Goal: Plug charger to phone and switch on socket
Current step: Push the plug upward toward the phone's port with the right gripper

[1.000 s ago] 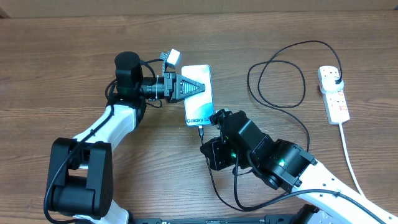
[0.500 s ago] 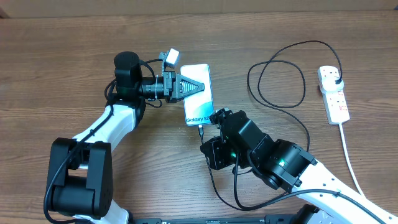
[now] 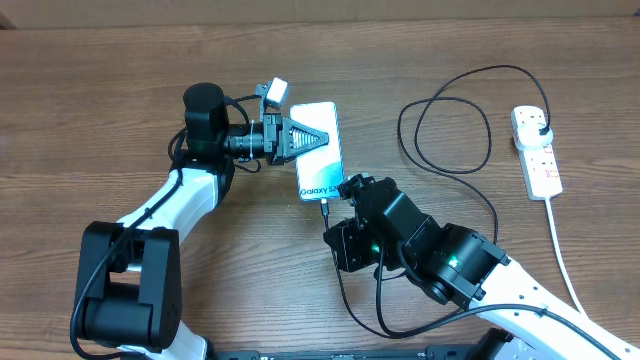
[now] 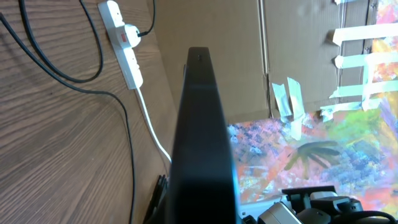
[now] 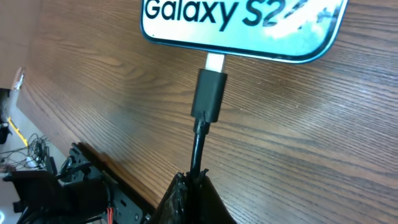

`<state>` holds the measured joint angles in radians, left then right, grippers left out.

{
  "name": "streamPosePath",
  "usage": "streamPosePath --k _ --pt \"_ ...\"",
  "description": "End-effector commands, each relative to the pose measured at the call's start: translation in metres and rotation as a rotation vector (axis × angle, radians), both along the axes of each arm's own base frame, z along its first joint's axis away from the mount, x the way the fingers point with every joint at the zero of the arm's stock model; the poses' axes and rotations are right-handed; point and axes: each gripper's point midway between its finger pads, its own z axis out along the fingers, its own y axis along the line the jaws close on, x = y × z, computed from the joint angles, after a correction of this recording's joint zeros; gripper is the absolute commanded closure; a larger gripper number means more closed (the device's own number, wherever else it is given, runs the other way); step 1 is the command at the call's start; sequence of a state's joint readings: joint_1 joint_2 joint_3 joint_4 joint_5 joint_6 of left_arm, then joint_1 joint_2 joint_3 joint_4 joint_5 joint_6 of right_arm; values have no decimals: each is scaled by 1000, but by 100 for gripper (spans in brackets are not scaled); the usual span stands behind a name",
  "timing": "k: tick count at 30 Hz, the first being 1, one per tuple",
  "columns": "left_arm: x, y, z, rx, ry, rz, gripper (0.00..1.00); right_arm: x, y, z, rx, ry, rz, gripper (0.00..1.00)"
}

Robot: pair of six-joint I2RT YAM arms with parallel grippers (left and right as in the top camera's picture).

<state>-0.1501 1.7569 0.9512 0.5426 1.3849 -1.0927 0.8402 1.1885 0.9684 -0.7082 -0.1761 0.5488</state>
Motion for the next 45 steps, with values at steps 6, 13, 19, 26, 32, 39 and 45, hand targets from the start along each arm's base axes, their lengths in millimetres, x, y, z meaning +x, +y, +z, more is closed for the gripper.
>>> streamPosePath --k 6,13,19,26,32,39,45 --pt "6 0 11 -3 -30 10 96 0 -4 -2 -21 -5 -5 96" --pt "6 0 10 -3 -33 10 96 0 -4 -2 -21 -5 -4 96" --pt "5 0 11 -3 -57 7 96 0 -3 -1 -19 -7 -4 96" --pt "5 0 11 -2 -86 6 96 1 -2 0 -13 -12 -4 96" --pt "6 0 10 -2 -85 7 96 1 -2 0 -11 -14 -4 96" --pt "5 -1 10 -3 -39 9 96 2 -1 1 -7 -18 -4 96" --pt "6 -1 10 -3 -28 11 96 2 -1 2 -4 -20 -4 96"
